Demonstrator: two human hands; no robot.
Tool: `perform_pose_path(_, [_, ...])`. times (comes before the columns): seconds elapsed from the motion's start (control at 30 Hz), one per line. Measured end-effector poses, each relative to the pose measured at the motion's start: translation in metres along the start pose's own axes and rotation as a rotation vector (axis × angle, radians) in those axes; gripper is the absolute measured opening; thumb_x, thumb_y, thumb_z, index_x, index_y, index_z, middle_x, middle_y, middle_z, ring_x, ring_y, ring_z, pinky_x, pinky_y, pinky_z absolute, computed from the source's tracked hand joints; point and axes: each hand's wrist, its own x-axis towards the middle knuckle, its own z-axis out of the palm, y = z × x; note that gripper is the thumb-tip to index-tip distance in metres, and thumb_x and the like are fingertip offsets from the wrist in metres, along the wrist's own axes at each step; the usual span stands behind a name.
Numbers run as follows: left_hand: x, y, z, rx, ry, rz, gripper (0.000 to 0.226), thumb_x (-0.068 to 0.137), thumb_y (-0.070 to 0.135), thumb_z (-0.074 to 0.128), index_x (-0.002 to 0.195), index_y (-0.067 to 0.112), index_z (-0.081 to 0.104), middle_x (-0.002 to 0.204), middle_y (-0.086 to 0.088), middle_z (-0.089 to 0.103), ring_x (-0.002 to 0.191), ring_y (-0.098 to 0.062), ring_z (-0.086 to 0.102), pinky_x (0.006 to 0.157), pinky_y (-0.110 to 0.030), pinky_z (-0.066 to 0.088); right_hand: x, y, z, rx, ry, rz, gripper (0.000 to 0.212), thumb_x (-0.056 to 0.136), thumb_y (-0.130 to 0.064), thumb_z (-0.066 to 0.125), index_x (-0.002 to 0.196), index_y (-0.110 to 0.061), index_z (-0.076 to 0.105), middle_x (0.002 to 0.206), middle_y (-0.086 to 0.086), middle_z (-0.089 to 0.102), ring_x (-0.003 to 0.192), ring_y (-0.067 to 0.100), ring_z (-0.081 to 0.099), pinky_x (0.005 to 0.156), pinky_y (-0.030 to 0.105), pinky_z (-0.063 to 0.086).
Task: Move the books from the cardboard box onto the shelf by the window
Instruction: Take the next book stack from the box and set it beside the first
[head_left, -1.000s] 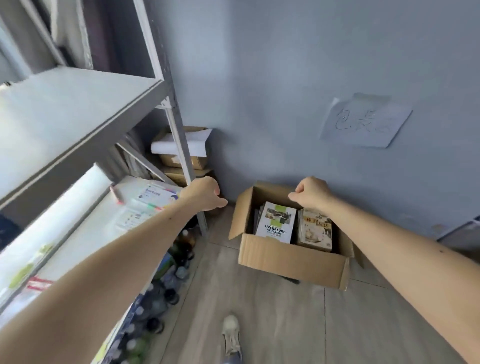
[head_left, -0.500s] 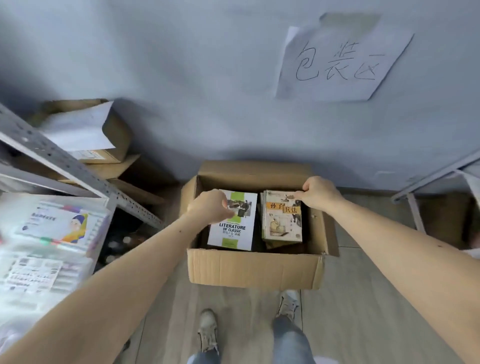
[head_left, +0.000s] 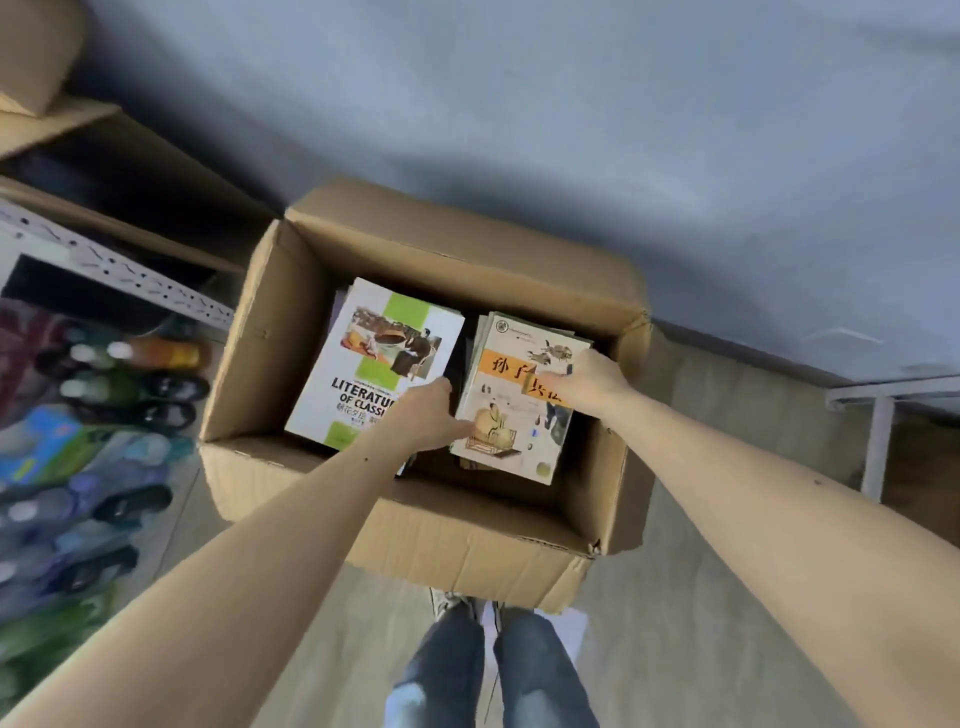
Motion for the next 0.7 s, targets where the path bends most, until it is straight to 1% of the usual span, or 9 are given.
perform_pose_path(0.1, [0.034,-0.002,0.019,-0.016,-0.012,-0.014,0.069,0.088,0.039,0.066,0.139,0.004,0.036,0.136,-0.016,0.054,0.122,-0.03,0.054,0.093,-0.038,0.046,0.037,0.007,0.024,-0.013,0.087,0.107,0.066,0.091,-0.045,0.06,0.141,-0.004,0.045,0.139,0.015,0.052,0.128,0.032,0.048,0.101,0.039,0.045])
perform_pose_path(0.17, [0.054,-0.004,0.033,-0.061,-0.018,-0.026,0.071,0.089,0.04,0.063,0.141,0.005,0.032,0.137,-0.015,0.053,0.124,-0.03,0.053,0.095,-0.039,0.045,0.052,0.011,0.037,0.025,0.204,0.194,0.084,0.089,-0.047,0.062,0.146,0.002,0.027,0.146,0.021,0.037,0.131,0.036,0.044,0.104,0.041,0.041])
perform_pose_path(0.2, [0.062,-0.005,0.04,-0.102,-0.027,-0.026,0.069,0.089,0.042,0.062,0.14,0.006,0.033,0.135,-0.013,0.055,0.122,-0.029,0.055,0.095,-0.039,0.046,0.058,0.014,0.043,0.05,0.237,0.22,0.087,0.088,-0.049,0.063,0.146,0.002,0.023,0.147,0.021,0.034,0.131,0.036,0.043,0.104,0.041,0.04])
perform_pose_path(0.27, [0.074,-0.008,0.051,-0.214,-0.069,-0.021,0.061,0.087,0.044,0.061,0.132,0.01,0.039,0.127,-0.007,0.059,0.114,-0.024,0.058,0.094,-0.038,0.049,0.066,0.022,0.054,0.157,0.201,0.272,0.083,0.088,-0.052,0.06,0.144,-0.001,0.027,0.144,0.016,0.042,0.128,0.033,0.048,0.099,0.039,0.043])
perform_pose_path(0.37, [0.082,-0.01,0.059,-0.426,-0.104,-0.02,0.031,0.088,0.03,0.067,0.11,0.017,0.05,0.109,0.003,0.06,0.098,-0.016,0.059,0.083,-0.029,0.047,0.073,0.035,0.068,0.483,0.121,0.337,0.07,0.088,-0.053,0.059,0.137,-0.01,0.034,0.125,0.004,0.056,0.111,0.026,0.061,0.083,0.032,0.049])
perform_pose_path(0.43, [0.085,-0.01,0.061,-0.528,-0.105,-0.026,0.019,0.087,0.021,0.07,0.094,0.024,0.053,0.104,0.002,0.062,0.094,-0.016,0.061,0.081,-0.03,0.048,0.076,0.04,0.073,0.606,0.135,0.341,0.069,0.085,-0.054,0.064,0.134,-0.014,0.036,0.118,0.005,0.063,0.102,0.024,0.065,0.085,0.036,0.055])
perform_pose_path(0.6, [0.087,-0.01,0.065,-0.693,-0.099,-0.111,0.023,0.081,0.017,0.077,0.087,0.018,0.055,0.094,0.0,0.069,0.077,-0.013,0.066,0.069,-0.029,0.053,0.073,0.04,0.078,0.723,0.158,0.34,0.074,0.068,-0.063,0.068,0.121,-0.015,0.05,0.104,0.005,0.071,0.086,0.024,0.071,0.081,0.042,0.059])
perform_pose_path(0.67, [0.085,-0.007,0.063,-0.752,-0.108,-0.135,0.027,0.076,0.016,0.081,0.089,0.015,0.058,0.091,-0.003,0.072,0.077,-0.017,0.07,0.073,-0.035,0.057,0.073,0.043,0.075,0.745,0.165,0.342,0.075,0.063,-0.065,0.068,0.117,-0.015,0.055,0.102,0.005,0.072,0.084,0.025,0.072,0.08,0.041,0.059])
perform_pose_path(0.7, [0.084,-0.007,0.062,-0.786,-0.123,-0.145,0.035,0.072,0.016,0.084,0.096,0.011,0.06,0.092,-0.006,0.075,0.078,-0.02,0.073,0.077,-0.038,0.059,0.073,0.044,0.074,0.767,0.159,0.35,0.07,0.065,-0.063,0.068,0.115,-0.015,0.057,0.099,0.005,0.072,0.082,0.024,0.072,0.077,0.039,0.059])
